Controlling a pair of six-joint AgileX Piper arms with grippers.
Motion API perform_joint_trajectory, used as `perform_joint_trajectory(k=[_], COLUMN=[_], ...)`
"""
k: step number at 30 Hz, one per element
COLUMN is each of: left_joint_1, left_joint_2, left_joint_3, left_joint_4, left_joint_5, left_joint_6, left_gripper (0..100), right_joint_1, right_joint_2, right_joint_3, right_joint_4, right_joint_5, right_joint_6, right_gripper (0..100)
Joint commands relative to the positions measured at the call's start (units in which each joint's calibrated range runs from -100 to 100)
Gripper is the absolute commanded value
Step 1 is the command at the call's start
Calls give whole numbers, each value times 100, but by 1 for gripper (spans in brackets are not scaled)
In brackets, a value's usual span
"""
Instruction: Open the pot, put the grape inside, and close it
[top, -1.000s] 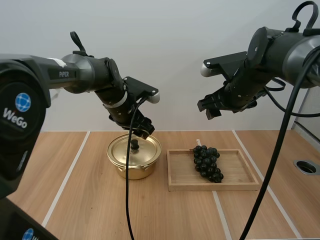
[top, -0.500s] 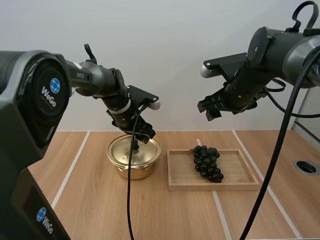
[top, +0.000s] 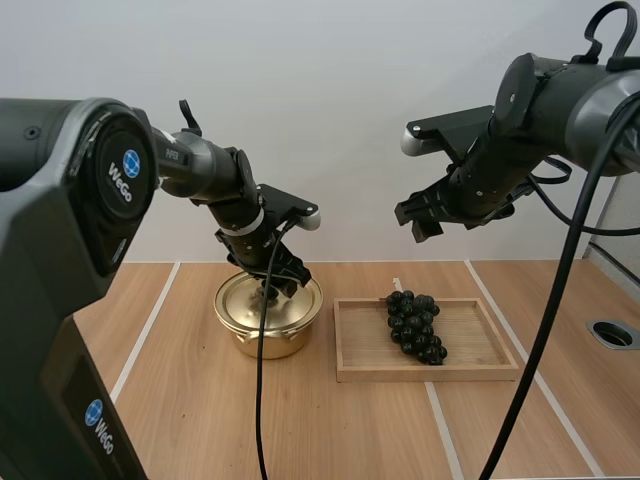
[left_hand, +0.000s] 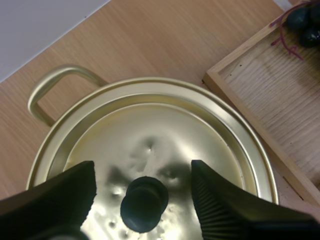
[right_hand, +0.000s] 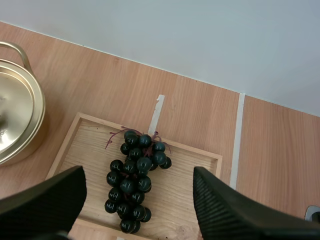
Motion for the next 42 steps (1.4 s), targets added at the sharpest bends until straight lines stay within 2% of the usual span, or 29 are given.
perform_joint_trajectory(k=[1, 7, 13, 20, 42], left_joint_1=[-32, -32, -32, -32, -32], left_joint_2=[0, 0, 0, -223, -2803], left_joint_3=[-54, -54, -67, -515, -2064], left_joint_4=[364, 609, 609, 590, 526], left_joint_5=[108, 209, 317, 1072, 1104], left_joint_6=[-313, -484, -484, -496, -637], left_gripper=[64, 0, 0, 0, 0], right_joint_1=[-7, -7, -7, -7, -7], right_joint_2=[-35, -35, -25, 228, 1732], right_joint_3=[-49, -49, -49, -36, 721], right_joint_4=[21, 21, 21, 21, 20], right_joint_5=[30, 30, 173, 624, 250], right_joint_6=[-58, -58, -58, -58, -58], right_gripper=[100, 100, 100, 100, 100])
